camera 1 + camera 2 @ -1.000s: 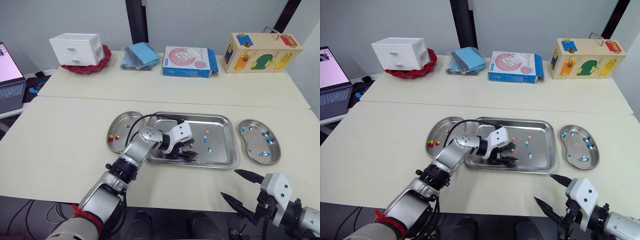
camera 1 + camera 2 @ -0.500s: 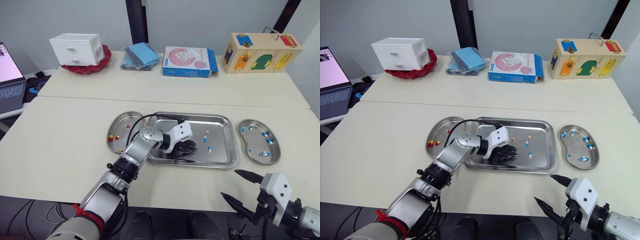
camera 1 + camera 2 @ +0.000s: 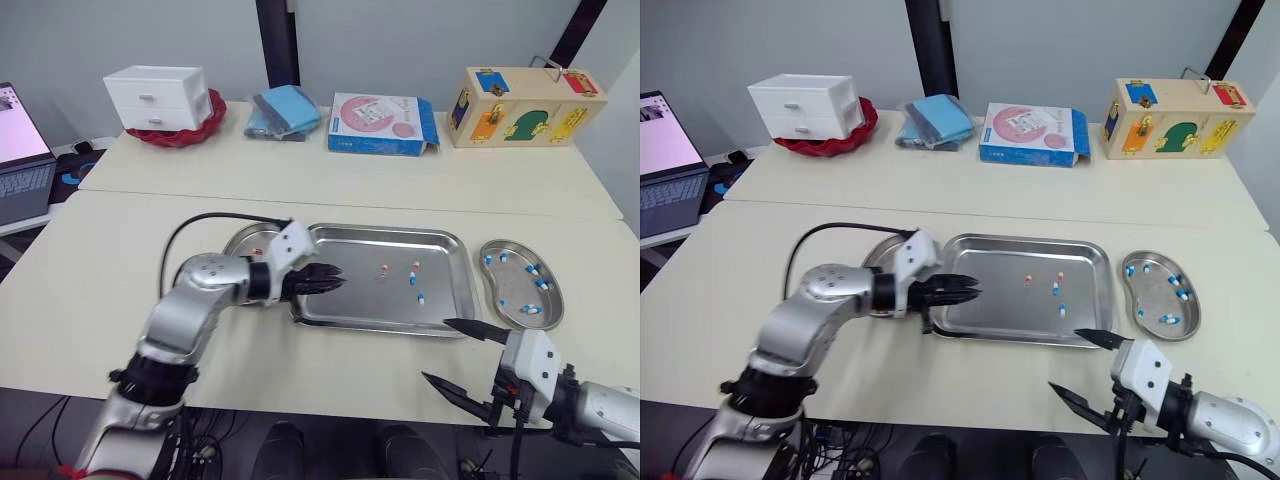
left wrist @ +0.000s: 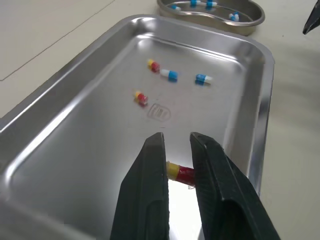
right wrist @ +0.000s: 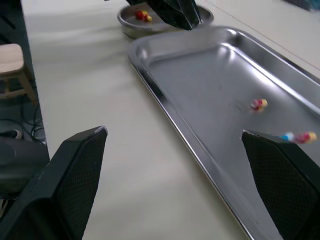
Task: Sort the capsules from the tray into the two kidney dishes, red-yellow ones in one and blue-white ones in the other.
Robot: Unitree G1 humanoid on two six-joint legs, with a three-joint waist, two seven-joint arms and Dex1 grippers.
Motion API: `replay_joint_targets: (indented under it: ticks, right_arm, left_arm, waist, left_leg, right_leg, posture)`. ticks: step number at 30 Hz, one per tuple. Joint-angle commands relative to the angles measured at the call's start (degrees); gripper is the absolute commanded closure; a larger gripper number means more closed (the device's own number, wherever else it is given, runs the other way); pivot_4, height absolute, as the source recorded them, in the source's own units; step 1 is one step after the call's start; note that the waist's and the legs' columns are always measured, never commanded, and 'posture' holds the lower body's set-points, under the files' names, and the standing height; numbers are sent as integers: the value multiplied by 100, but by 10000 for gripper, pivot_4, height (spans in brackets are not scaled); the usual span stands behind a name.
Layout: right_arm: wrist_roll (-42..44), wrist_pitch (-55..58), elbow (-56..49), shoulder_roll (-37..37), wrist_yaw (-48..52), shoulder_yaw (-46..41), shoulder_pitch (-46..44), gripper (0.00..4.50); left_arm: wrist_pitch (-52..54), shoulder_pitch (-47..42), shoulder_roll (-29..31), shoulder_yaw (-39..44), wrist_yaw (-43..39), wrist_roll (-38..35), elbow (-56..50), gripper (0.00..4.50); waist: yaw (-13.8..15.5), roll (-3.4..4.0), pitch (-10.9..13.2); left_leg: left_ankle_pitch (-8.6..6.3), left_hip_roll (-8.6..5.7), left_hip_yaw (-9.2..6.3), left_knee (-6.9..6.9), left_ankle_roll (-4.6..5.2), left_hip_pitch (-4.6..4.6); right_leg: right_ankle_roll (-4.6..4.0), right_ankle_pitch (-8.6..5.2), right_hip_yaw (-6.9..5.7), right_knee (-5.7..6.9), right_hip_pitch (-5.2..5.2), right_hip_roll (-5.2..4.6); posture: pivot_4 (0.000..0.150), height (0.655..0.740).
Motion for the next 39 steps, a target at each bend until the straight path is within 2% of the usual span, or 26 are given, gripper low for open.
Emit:
replay_joint_targets:
  ticks: [1,11,13,15,22,24,30,39]
  right_arm:
    - [-176,-144,200,165,7,613,-496,0]
    - [-241,-79,439,383,-166,1075,-1018,0]
    - [-232,-56,446,395,-197,1100,-1059,0]
    - [-218,-44,448,396,-226,1115,-1076,0]
    - [-198,-29,441,383,-287,1138,-1065,0]
    - [-191,-28,437,372,-298,1129,-1049,0]
    - [-188,-43,427,341,-315,1109,-1007,0]
    - [-222,-46,411,328,-361,1080,-977,0]
  left_arm:
    - [169,373,187,822,456,-227,-471,41131]
    - [-376,826,186,1493,1523,12,-101,41131]
    - [-517,849,188,1606,1710,65,94,33947]
    - [-636,862,196,1643,1798,65,191,28582]
    - [-910,880,241,1624,1732,-63,396,4963]
    - [-940,889,249,1635,1706,-119,435,155]
    - [-850,939,215,1709,1593,-432,408,155]
    - [-116,947,265,2078,1355,-1600,265,155]
  waist:
    - [-5,-3,2]
    - [20,-4,3]
    - [9,-4,3]
    - [2,-4,3]
    - [3,-5,3]
    - [0,-5,3]
    - [-1,-5,3]
    - [-4,-4,3]
  left_leg:
    - [0,2,0,2,0,1]
    - [0,0,-5,2,-1,-3]
    - [0,0,-5,2,0,-2]
    - [0,0,-5,1,0,-2]
    - [0,0,-5,1,-1,-4]
    - [0,0,-5,0,-1,-3]
    - [0,0,-4,0,-1,-4]
    - [0,0,-5,0,-1,-4]
  right_leg:
    - [0,0,-1,0,0,1]
    - [0,1,-6,0,-3,-2]
    - [0,1,-6,1,-3,-1]
    - [0,1,-6,1,-4,-1]
    - [0,1,-6,1,-5,-2]
    - [0,1,-6,1,-5,-2]
    - [0,1,-6,0,-5,-2]
    - [1,1,-6,0,-5,-2]
  posture:
    - [1500,7302]
    - [1500,7302]
    - [1500,7302]
    - [1500,7302]
    - [1500,7302]
    - [1500,7302]
    - [1500,7302]
    - [1500,7302]
